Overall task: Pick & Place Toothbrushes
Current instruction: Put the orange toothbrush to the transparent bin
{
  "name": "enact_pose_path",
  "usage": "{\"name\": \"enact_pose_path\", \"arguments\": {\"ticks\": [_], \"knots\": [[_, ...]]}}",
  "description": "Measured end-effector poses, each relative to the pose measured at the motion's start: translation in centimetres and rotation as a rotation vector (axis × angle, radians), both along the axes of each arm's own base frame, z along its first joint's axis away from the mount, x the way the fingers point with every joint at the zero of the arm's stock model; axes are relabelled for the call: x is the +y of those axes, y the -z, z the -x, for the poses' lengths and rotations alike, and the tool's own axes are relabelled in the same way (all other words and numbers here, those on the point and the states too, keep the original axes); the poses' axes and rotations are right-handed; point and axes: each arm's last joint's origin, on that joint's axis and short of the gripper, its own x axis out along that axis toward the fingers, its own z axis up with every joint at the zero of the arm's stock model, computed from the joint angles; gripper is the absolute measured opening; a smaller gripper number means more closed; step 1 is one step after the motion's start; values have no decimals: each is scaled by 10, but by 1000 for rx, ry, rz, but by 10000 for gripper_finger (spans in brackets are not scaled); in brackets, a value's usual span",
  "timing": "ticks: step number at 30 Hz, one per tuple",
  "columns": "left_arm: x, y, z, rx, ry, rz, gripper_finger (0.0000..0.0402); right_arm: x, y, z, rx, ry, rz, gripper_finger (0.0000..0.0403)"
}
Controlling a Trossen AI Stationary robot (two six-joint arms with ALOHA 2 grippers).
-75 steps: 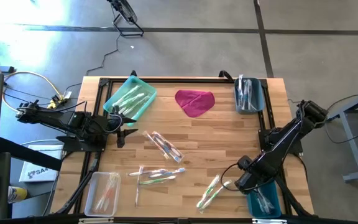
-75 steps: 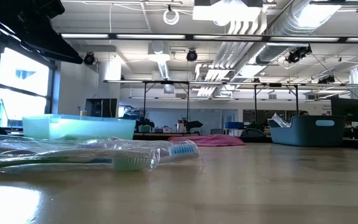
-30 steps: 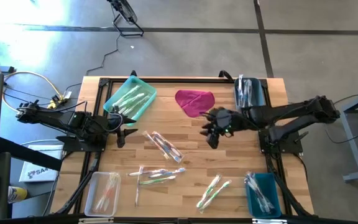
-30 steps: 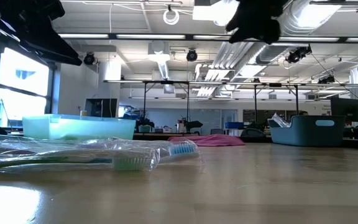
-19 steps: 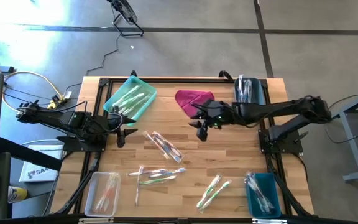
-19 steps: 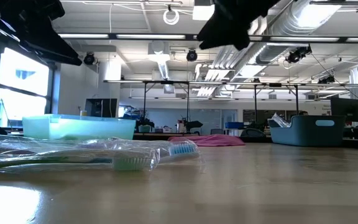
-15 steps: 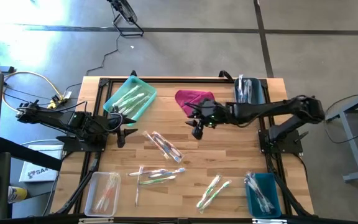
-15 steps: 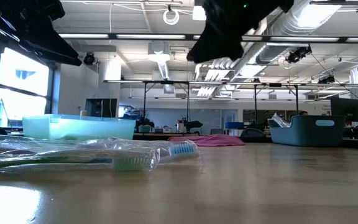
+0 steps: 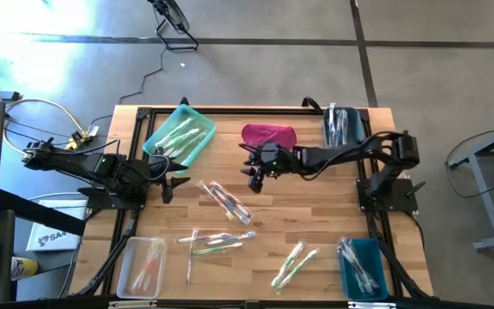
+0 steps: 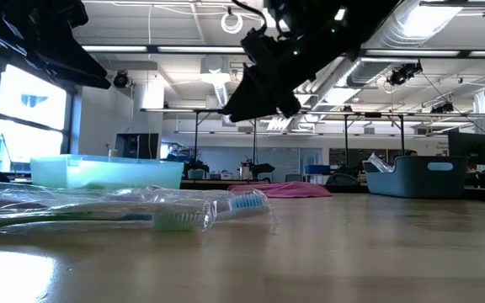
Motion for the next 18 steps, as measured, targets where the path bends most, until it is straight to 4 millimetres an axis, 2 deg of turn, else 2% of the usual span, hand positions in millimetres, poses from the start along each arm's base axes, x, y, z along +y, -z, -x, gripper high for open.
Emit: {"name": "enact_pose_path", "arguments": {"ticks": [6, 10, 18], "knots": [[0, 0, 0, 2, 3, -8, 187, 5, 16, -13, -49, -116, -76, 136], [0, 0, 0, 0, -1, 1, 187, 12, 22, -15, -42, -117, -117, 136], [0, 2, -2, 15, -6, 9, 187, 34, 24, -17, -43, -132, -88, 136]]}}
